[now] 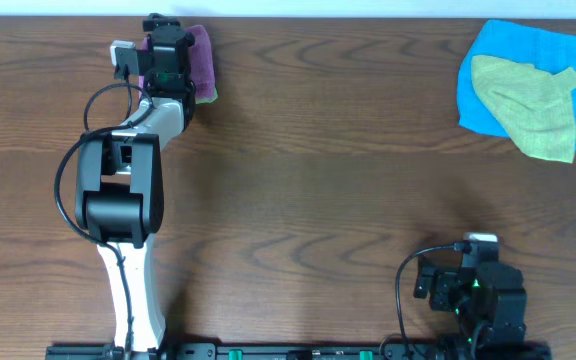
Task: Fold the cloth
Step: 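Lower and press the pink cloth onto the stack with the left gripper, then release the cloth and lift the left gripper away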
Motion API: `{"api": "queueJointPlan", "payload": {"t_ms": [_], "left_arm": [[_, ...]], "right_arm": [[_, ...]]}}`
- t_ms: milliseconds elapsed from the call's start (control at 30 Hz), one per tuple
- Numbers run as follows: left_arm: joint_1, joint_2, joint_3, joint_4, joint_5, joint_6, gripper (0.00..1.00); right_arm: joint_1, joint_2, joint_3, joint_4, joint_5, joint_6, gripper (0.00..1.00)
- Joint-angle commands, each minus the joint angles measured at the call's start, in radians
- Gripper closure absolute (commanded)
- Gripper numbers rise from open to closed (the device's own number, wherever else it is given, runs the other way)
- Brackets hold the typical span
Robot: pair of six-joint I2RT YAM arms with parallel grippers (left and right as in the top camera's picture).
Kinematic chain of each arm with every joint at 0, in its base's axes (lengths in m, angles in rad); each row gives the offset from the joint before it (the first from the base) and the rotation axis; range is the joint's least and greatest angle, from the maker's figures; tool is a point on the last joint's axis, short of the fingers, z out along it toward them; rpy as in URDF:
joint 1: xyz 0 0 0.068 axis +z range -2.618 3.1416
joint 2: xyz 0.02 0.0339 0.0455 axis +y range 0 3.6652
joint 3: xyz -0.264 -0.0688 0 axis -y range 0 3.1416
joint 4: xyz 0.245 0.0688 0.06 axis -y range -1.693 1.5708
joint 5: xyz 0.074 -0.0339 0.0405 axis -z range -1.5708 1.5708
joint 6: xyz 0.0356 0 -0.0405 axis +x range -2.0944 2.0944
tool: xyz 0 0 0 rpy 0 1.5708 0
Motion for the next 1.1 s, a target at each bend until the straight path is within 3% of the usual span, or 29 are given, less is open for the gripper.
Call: {"api": "queueJointPlan", "payload": {"t_ms": [0,133,300,567,667,800,900,1067], "left_arm": [[0.004,-0.012,0.004,-0.005,0.000,0.025,0.05],[0.005,-0.017,0.004,0.075,0.000,0.010,0.05],[-0.002,-0.098,0.004,0.183,0.026,0.154,0.05],[-0.009,-0.502,0.004,-0.328,0.095,0.431,0.05],[-0.009,-0.666,0.000,-0.552,0.094,0.616,0.05],[-0.014,-0.917,-0.050,-0.878,0.097,0.980,0.05],[-0.020,-1.102,-0.171,-1.006,0.097,1.161,0.05],[-0.020,-1.392,-0.441,-1.054,0.097,1.249,0.05]], "right_arm": [[-0.005,-0.007,-0.001,0.000,0.006,-0.011,0.01],[-0.005,-0.007,-0.001,0.000,0.006,-0.011,0.01],[-0.005,-0.007,-0.001,0.000,0.006,-0.011,0.01],[-0.005,-0.007,-0.001,0.000,0.006,-0.011,0.01],[-0.005,-0.007,-0.001,0.000,0.006,-0.011,0.01],[-0.005,-0.007,-0.001,0.000,0.006,-0.011,0.01],[-0.005,-0.007,-0.001,0.000,0.006,-0.011,0.01],[-0.005,-0.007,-0.001,0.000,0.006,-0.011,0.01]]}}
